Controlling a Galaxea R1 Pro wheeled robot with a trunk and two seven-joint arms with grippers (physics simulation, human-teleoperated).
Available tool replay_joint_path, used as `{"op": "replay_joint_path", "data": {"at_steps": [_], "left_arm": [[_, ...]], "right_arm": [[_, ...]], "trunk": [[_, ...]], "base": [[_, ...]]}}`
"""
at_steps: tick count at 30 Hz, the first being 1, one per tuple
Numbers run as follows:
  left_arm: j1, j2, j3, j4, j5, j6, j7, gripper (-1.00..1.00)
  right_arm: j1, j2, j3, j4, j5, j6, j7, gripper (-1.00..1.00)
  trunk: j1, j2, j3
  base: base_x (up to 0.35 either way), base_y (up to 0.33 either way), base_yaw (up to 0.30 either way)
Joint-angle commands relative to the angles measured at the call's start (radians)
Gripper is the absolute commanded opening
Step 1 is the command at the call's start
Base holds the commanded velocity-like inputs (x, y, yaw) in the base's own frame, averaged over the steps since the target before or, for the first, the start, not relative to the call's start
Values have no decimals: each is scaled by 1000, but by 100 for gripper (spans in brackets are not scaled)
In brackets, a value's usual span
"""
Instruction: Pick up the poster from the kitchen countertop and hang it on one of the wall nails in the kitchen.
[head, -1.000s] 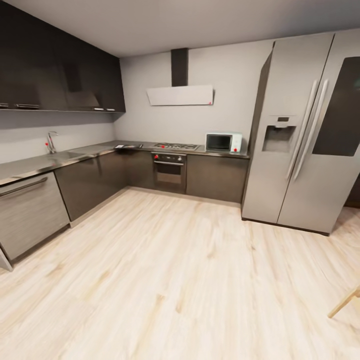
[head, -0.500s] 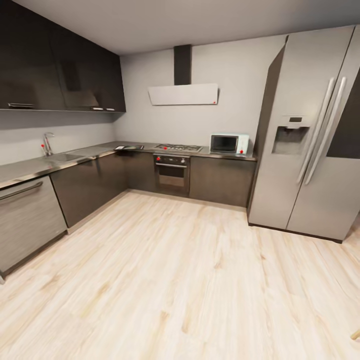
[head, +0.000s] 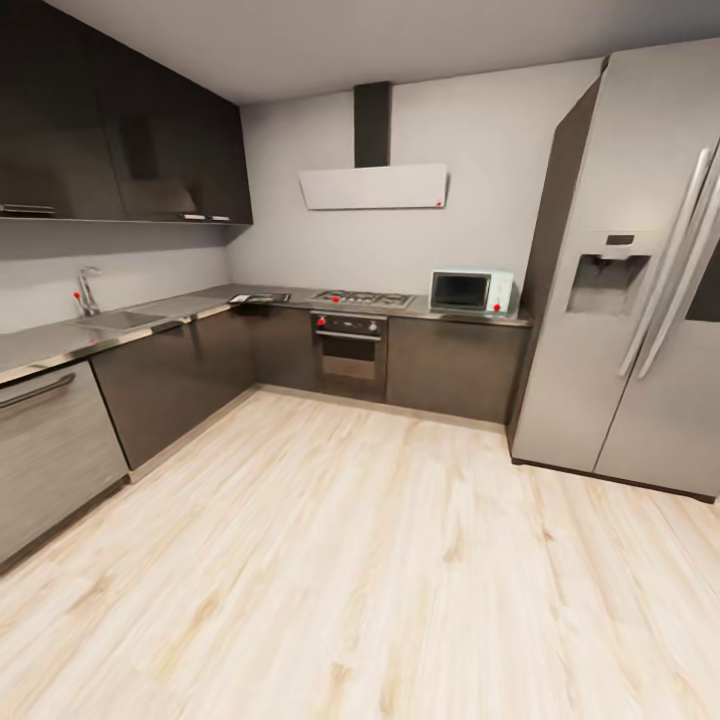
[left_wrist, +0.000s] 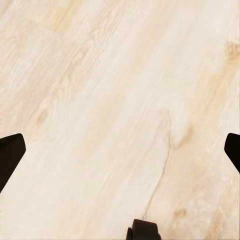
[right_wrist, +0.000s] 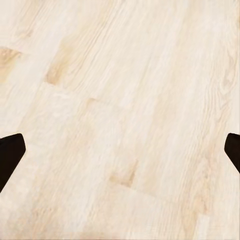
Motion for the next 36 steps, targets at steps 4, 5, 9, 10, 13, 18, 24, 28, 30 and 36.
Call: {"op": "replay_joint_path", "data": {"at_steps": [4,5,9,10,13,18,24,28,30,36], "left_arm": [[0,0,1,-1,0,-2,0,100],[0,0,1,-1,1,-2,0,100],[0,0,0,-1,0,-2,0,100],[0,0,0,-1,0,-2,0,100],[0,0,1,-1,0,-2,0,100],[0,0,1,-1,0,-2,0,100],[0,0,1,-1,0,-2,0,100],[0,0,1,-1,0,-2,0,100],[0,0,1,-1,0,-2,0,100],[0,0,0,-1,0,-2,0,100]], "right_arm": [[-1,0,0,1,1,-3,0,100],[-1,0,0,1,1,-3,0,100],[-1,0,0,1,1,-3,0,100],[-1,0,1,1,1,-3,0,100],[-1,0,0,1,1,-3,0,100],[-1,0,1,1,1,-3,0,100],[-1,0,1,1,1,-3,0,100],[-1,0,1,1,1,-3,0,100],[-1,0,1,1,1,-3,0,100],[-1,0,1,1,1,-3,0,100]], "trunk": [[1,0,-1],[1,0,-1],[1,0,-1],[1,0,-1],[1,0,-1],[1,0,-1],[1,0,-1],[1,0,-1],[1,0,-1],[1,0,-1]], "base": [[328,137,0],[328,137,0],[328,137,0],[328,138,0],[328,137,0],[328,138,0],[328,137,0],[328,138,0],[328,138,0],[328,137,0]]}}
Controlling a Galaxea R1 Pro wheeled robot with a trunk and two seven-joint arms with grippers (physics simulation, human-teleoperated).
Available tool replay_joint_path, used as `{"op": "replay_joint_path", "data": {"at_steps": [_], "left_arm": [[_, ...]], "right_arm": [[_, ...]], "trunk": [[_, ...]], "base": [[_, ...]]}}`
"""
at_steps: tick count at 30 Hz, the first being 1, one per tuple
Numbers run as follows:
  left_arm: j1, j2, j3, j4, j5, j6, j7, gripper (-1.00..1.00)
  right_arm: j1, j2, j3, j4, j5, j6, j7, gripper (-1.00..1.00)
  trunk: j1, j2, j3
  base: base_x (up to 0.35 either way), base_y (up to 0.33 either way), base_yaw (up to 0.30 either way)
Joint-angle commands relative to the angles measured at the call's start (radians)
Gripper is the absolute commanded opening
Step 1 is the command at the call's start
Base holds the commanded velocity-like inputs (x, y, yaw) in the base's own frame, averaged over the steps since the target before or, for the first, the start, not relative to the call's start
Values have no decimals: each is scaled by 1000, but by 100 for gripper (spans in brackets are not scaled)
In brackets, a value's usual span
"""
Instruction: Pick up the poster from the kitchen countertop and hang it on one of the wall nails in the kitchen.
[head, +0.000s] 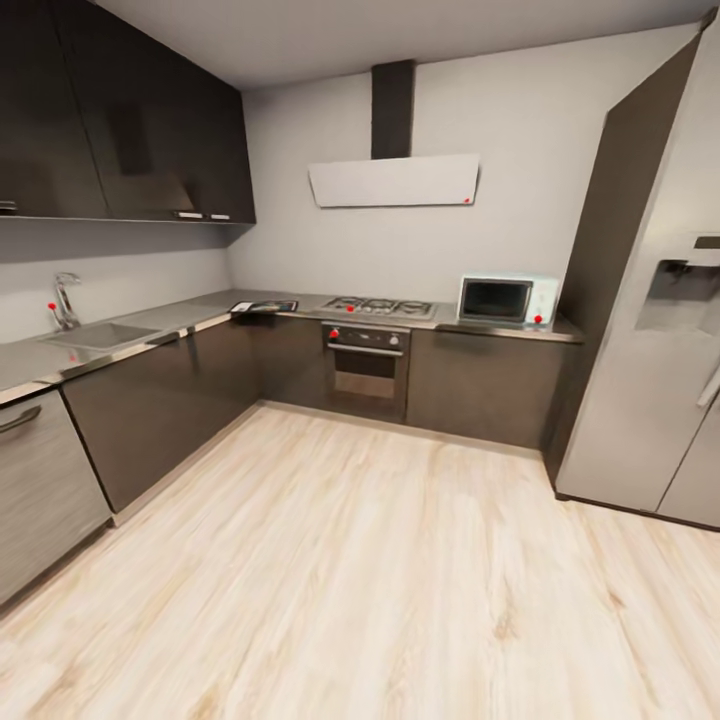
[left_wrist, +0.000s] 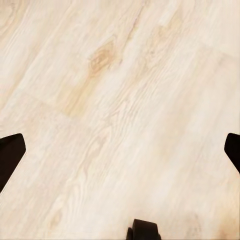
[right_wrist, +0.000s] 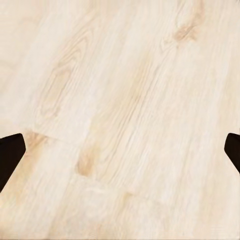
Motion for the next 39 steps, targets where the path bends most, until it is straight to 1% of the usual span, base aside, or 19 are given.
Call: {"op": "replay_joint_path", "data": {"at_steps": [1,7,11,14,39], "left_arm": [[0,0,1,-1,0,-2,0,100],[0,0,1,-1,0,-2,0,100],[0,0,1,-1,0,-2,0,100],[0,0,1,-1,0,-2,0,100],[0,0,1,-1,0,-2,0,100]], "right_arm": [[-1,0,1,1,1,-3,0,100],[-1,1,1,1,1,-3,0,100],[-1,13,1,1,1,-3,0,100],[-1,15,1,0,1,-3,0,100],[-1,15,1,1,1,-3,0,100]], "trunk": [[1,0,-1],[1,0,-1],[1,0,-1],[1,0,-1],[1,0,-1]], "base": [[328,137,0],[328,136,0],[328,129,0],[328,126,0],[330,106,0]]}}
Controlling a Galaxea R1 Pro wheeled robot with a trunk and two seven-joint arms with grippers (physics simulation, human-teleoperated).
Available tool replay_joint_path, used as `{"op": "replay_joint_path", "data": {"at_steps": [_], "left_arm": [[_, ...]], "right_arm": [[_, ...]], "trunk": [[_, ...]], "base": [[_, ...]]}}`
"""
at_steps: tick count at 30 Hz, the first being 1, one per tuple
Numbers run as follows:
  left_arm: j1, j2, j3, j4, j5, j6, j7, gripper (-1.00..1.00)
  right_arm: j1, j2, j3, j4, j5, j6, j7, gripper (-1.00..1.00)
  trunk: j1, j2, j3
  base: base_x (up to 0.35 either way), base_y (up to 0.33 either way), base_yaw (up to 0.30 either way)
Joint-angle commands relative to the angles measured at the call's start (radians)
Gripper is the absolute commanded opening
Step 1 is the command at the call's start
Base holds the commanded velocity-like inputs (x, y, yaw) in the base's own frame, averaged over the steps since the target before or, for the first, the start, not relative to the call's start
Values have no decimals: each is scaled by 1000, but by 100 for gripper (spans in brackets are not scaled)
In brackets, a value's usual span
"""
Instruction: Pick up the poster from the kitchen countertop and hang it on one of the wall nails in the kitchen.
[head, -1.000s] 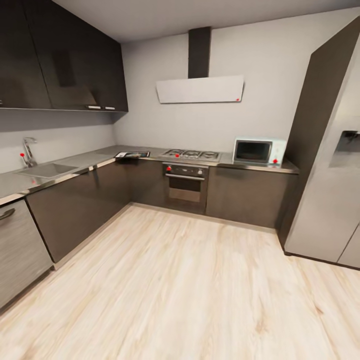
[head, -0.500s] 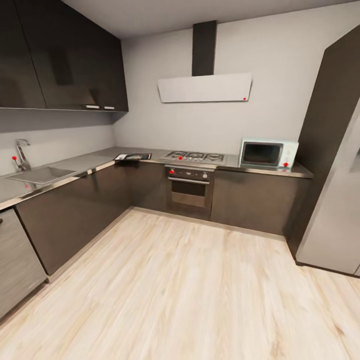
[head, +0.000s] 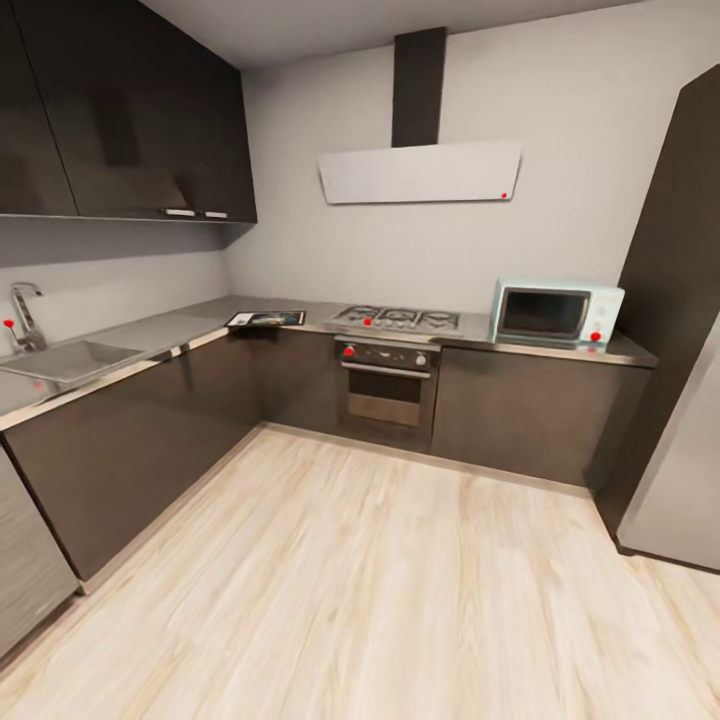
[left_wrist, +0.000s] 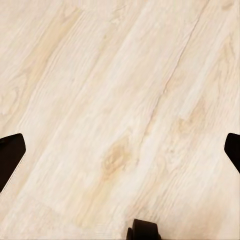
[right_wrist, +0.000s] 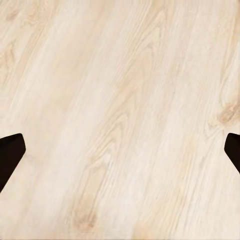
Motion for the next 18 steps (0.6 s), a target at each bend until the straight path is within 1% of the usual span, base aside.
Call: {"op": "replay_joint_path", "data": {"at_steps": [1,18], "left_arm": [[0,0,1,-1,0,-2,0,100],[0,0,1,-1,0,-2,0,100]], "right_arm": [[-1,0,1,1,1,-3,0,100],[-1,0,0,1,1,-5,0,100]], "trunk": [[1,0,-1],[1,0,-1]], "base": [[331,105,0],[331,105,5]]}}
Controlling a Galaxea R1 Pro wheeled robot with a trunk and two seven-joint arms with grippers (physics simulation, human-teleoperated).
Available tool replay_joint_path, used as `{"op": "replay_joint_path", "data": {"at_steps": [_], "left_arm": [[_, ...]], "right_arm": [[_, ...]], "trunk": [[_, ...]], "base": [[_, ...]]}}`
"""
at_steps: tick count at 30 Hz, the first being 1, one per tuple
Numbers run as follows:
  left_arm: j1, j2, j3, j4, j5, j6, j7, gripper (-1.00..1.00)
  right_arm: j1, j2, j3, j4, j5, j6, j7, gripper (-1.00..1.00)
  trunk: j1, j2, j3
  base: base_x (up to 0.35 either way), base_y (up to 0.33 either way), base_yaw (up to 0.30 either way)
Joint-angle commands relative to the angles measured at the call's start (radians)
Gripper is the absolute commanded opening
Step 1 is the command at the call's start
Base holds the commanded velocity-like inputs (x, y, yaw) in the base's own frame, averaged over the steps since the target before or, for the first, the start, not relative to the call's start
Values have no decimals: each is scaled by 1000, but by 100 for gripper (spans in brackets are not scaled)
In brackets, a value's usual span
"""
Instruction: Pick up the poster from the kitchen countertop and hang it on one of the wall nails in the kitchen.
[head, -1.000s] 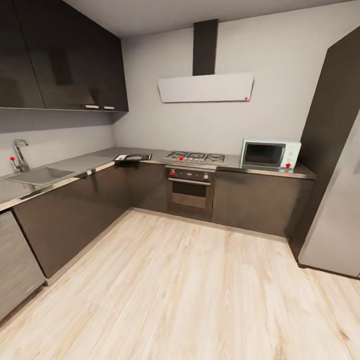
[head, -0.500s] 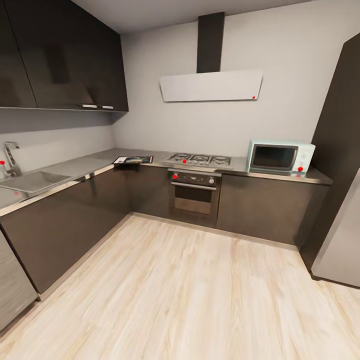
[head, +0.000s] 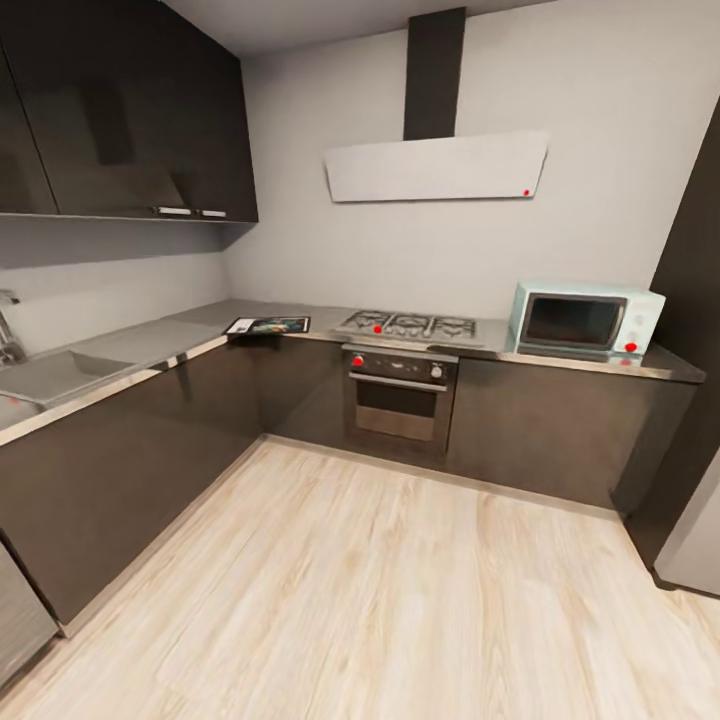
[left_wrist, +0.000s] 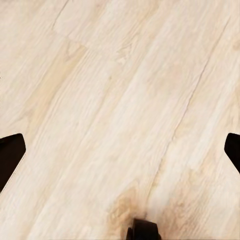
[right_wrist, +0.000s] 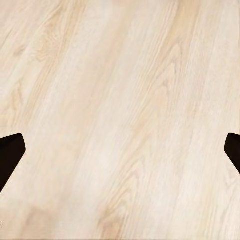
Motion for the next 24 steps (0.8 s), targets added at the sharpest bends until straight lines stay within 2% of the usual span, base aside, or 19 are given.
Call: {"op": "replay_joint_path", "data": {"at_steps": [1,7,24], "left_arm": [[0,0,1,-1,0,-2,0,100],[0,0,1,-1,0,-2,0,100],[0,0,-1,25,0,-2,0,100]], "right_arm": [[-1,0,1,1,1,-3,0,100],[-1,0,1,1,1,-3,-1,100],[-1,0,1,1,1,-3,-1,100]], "trunk": [[1,0,-1],[1,0,-1],[1,0,-1]], "base": [[331,105,65],[331,105,157],[333,80,286]]}}
